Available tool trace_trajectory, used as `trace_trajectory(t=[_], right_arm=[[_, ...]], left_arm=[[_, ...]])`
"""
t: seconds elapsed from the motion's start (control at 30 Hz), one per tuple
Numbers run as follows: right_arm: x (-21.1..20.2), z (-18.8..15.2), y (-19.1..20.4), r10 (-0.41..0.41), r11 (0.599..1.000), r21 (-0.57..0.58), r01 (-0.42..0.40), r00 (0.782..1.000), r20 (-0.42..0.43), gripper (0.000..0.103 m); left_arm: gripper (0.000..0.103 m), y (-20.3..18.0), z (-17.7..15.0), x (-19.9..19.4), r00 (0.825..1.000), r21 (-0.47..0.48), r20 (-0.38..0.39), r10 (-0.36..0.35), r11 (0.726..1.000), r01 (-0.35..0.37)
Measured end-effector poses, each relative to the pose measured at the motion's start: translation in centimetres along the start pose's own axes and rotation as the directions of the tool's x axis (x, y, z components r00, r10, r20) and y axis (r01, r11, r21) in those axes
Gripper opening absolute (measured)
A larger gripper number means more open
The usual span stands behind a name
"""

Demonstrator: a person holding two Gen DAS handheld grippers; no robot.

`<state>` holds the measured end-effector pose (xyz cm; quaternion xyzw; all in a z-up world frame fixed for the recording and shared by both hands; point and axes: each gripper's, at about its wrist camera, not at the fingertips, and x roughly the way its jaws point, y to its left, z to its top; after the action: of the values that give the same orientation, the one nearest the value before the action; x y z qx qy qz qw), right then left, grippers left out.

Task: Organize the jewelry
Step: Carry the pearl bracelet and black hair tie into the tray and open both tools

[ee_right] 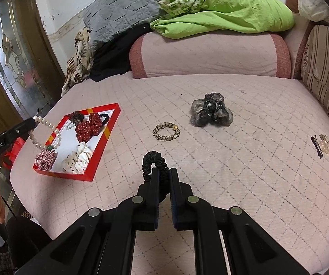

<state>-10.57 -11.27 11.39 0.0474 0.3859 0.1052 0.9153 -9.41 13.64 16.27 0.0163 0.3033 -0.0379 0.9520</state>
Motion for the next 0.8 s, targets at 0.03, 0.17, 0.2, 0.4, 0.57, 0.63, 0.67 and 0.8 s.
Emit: trace_trajectory(t=[0.03,0.17,0.2,0.4,0.57,0.63,0.67,0.8], right_arm=[[0.1,0.0,0.2,0.001,1.0,-0.004,-0.001,1.0,-0.003,0.009],[0.5,0.2,1.1,0.005,1.0,-0.027,-0.006,1.0,-0.012,0.009],[0.7,0.3,1.4,0.007,0.999,-0.035,-0.008,1.0,-0.013,0.009],[1.0,1.5,3.7,0.024,0.996,-0.089,-0.025,1.0,-0.01,0.009],[1.7,3.0,5.8,0.055,0.991,-0.12,-0.056,0.998,-0.008,0.009],[2.0,3.4,6.7,0.069,0.989,-0.129,-0.069,0.998,-0.01,0.009],[2.2,3.6,7.2,0.078,0.988,-0.135,-0.079,0.997,-0.011,0.009],[3.5,4.5,9.4,0.107,0.98,-0.163,-0.11,0.994,-0.025,0.009]], left_arm=[[0.009,0.1,0.0,-0.1,1.0,0.003,0.003,0.007,1.0,-0.007],[0.009,0.7,0.1,0.3,1.0,-0.006,0.0,0.025,1.0,-0.025],[0.009,0.8,0.2,0.4,1.0,-0.011,-0.001,0.024,1.0,-0.024],[0.009,2.2,0.6,1.1,1.0,-0.039,0.002,0.028,0.999,-0.028],[0.009,3.7,1.2,1.9,0.999,-0.055,0.01,0.039,0.998,-0.038],[0.009,4.5,1.6,2.5,0.999,-0.06,0.007,0.041,0.997,-0.04],[0.009,4.8,1.8,2.8,0.999,-0.061,0.005,0.042,0.997,-0.041],[0.009,6.7,2.3,4.3,0.999,-0.088,-0.008,0.034,0.996,-0.034]])
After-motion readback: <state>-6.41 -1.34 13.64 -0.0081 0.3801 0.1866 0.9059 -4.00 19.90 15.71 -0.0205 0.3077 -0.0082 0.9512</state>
